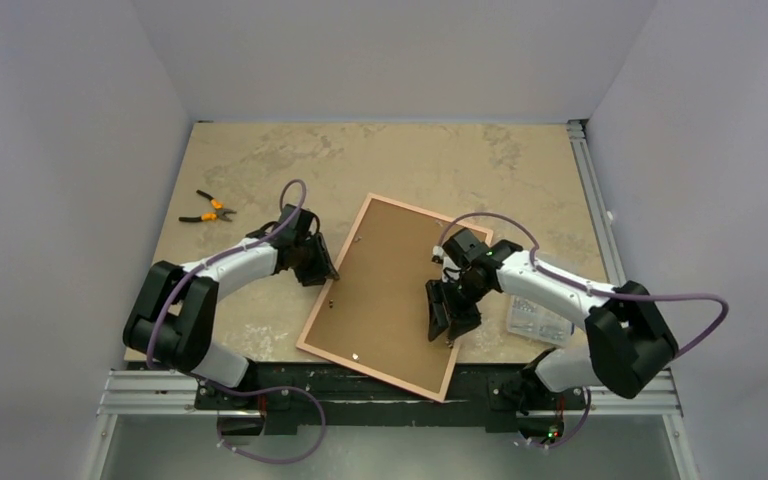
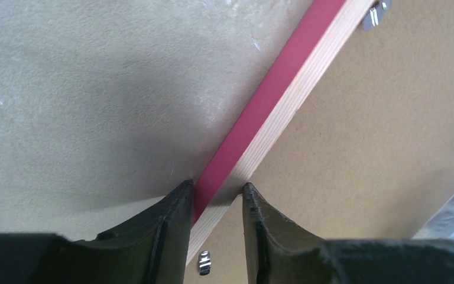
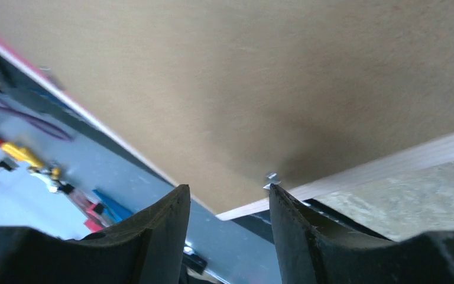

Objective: Put the photo into the frame

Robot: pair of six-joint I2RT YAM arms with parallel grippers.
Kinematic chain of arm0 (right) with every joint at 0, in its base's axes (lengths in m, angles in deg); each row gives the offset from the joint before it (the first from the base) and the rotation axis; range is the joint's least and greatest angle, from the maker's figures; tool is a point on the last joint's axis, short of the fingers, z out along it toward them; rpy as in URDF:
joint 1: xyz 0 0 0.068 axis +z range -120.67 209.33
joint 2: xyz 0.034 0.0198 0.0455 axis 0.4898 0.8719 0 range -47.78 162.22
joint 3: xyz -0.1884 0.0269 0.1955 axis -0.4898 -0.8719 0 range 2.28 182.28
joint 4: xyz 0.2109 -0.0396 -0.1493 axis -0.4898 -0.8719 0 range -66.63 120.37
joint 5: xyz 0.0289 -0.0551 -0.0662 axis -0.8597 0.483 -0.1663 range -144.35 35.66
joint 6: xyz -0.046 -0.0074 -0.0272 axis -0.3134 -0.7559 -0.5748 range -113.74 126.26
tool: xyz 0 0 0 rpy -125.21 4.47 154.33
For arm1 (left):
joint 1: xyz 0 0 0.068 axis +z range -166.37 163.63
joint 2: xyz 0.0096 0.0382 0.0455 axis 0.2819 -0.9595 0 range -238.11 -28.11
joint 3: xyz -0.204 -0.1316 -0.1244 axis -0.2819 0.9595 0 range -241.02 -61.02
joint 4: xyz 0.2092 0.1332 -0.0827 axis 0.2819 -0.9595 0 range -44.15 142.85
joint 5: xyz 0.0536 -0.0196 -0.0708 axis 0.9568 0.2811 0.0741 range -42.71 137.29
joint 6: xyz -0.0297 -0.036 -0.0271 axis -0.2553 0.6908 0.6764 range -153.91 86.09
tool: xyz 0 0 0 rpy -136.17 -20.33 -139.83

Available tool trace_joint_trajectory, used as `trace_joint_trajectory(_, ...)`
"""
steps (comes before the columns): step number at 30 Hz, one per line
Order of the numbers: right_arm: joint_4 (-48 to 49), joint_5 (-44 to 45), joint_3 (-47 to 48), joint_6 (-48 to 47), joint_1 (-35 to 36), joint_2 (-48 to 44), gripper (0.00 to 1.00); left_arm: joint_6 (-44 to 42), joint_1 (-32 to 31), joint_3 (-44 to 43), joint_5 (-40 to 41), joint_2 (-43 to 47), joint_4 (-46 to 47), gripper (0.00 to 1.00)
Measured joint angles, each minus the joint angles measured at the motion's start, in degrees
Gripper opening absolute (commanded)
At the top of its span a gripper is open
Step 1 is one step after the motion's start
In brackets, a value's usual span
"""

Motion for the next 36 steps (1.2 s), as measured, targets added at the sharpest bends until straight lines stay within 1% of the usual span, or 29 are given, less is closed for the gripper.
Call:
trace_joint_trajectory(3, -1.0, 0.3, 2.5, 1.7, -0.6, -2.9, 0.51, 1.1, 0.1, 0.3, 0.1, 0.3, 0.5, 0.52)
trace_joint_trajectory(6, 0.3, 0.2, 5.6, 2.7, -3.5, -6.5, 0.50, 1.5, 0.1, 0.5, 0.5, 1.5, 0.7, 0.62)
trace_joint_trajectory(9, 1.7, 0.2, 6.1, 3.2, -10.1, -10.3, 0.48, 0.9, 0.2, 1.1, 1.8, 3.4, -0.4, 0.68)
trace_joint_trajectory(12, 1.4, 2.0, 5.8, 3.1, -16.0, -11.0, 0.47, -0.1, 0.2, 1.3, 2.9, 5.1, -3.0, 0.72)
trace_joint_trajectory(14, 1.1, 3.5, 5.0, 2.9, -17.7, -10.3, 0.47, -0.9, 0.2, 1.3, 2.9, 6.8, -4.5, 0.75)
trace_joint_trajectory(19, 0.8, 7.1, 0.3, 3.3, -18.3, -7.9, 0.45, -3.6, -0.2, 1.3, 2.9, 12.7, -7.0, 0.80)
trace_joint_trajectory(22, 0.8, 9.0, -2.0, 3.8, -18.4, -6.8, 0.38, -5.0, -1.8, 1.2, 2.8, 16.2, -8.2, 0.80)
trace_joint_trajectory(24, 1.0, 9.8, -2.7, 4.1, -18.4, -6.2, 0.30, -6.1, -4.6, 0.7, 2.8, 17.9, -8.7, 0.79)
trace_joint_trajectory(26, 1.4, 10.7, -2.9, 4.1, -18.5, -5.4, 0.26, -6.9, -8.2, -0.2, 2.5, 19.1, -8.8, 0.76)
trace_joint_trajectory(32, 4.8, 11.3, -2.9, 3.9, -18.6, -0.5, 0.17, -8.8, -17.3, -1.5, -0.8, 19.4, -4.9, 0.68)
trace_joint_trajectory(36, 5.7, 8.7, -1.9, 3.8, -19.4, 2.1, 0.14, -9.5, -22.3, -2.9, -2.4, 16.6, -1.9, 0.66)
